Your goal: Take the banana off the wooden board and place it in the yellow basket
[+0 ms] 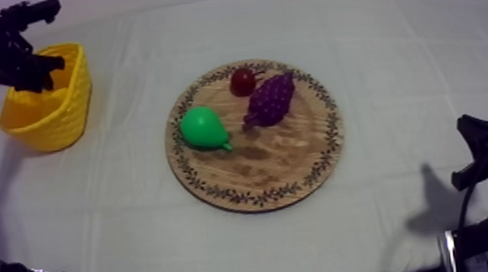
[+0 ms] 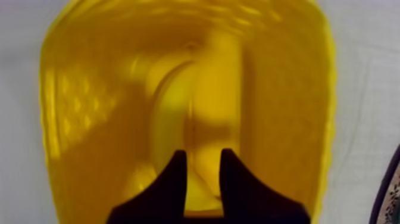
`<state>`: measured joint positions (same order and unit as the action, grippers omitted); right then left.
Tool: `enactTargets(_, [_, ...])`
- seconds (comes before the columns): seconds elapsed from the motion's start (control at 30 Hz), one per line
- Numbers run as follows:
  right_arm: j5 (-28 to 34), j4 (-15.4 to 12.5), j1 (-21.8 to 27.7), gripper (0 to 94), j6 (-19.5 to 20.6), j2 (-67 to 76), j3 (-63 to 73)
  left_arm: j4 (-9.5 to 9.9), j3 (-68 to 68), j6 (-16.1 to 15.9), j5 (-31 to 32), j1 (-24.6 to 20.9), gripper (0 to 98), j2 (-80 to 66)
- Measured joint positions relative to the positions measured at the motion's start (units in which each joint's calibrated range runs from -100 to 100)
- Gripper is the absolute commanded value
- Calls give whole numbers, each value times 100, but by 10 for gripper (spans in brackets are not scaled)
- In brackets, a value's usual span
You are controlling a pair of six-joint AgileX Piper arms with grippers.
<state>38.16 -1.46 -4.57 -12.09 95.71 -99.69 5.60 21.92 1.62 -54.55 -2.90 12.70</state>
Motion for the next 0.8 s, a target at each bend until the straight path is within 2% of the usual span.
enactTargets(0.17, [0, 0, 0, 5, 0, 0, 0, -247, 720, -200, 802, 94, 17, -1017])
enactTargets(0.37, [0, 0, 0, 5, 0, 0, 0, -560, 1996, -404, 1877, 155, 4, -2637])
enactTargets(0.47, [0, 0, 0, 5, 0, 0, 0, -642, 2697, -451, 2237, 167, 5, -3622])
enactTargets(0.6, [0, 0, 0, 5, 0, 0, 0, -767, 3654, -546, 2338, 153, 3, -4955])
enactTargets(0.8, [0, 0, 0, 5, 0, 0, 0, -824, 5107, -553, 2320, 235, 1, -6903])
